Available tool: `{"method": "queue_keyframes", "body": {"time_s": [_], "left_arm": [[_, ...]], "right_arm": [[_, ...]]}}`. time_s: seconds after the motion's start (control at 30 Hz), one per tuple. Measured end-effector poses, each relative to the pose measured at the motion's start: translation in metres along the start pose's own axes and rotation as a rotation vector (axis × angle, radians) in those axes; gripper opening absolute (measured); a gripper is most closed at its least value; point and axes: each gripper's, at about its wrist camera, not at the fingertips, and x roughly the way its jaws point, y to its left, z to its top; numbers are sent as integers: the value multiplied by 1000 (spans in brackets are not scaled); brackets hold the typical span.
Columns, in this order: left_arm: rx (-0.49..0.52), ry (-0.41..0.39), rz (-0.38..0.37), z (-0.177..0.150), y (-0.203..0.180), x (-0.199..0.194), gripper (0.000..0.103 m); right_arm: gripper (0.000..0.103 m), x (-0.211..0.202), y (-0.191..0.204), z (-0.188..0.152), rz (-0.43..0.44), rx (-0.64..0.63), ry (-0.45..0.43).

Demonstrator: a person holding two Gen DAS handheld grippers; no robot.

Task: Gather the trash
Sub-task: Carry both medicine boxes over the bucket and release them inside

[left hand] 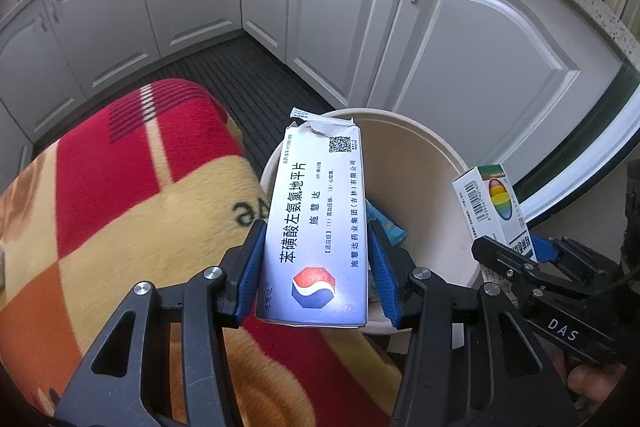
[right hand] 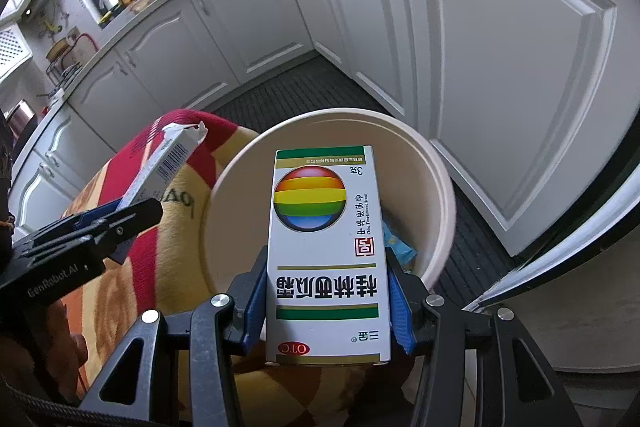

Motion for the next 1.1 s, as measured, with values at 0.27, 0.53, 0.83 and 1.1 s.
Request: {"method": "queue_keyframes", "body": {"time_s": [0.27, 0.53, 0.83, 1.1], "left_arm": [[3, 23, 4, 3, -3, 12, 48], [4, 39, 6, 0, -3, 20, 48], [21, 39, 15, -1, -9, 25, 48], [19, 35, 16, 0, -10, 31, 49]], "right_arm": [[50, 13, -12, 2, -17, 39, 18], [50, 20, -9, 3, -23, 45, 26], [50, 31, -14, 5, -34, 74, 38], [66, 40, -15, 8, -43, 102, 32]]}}
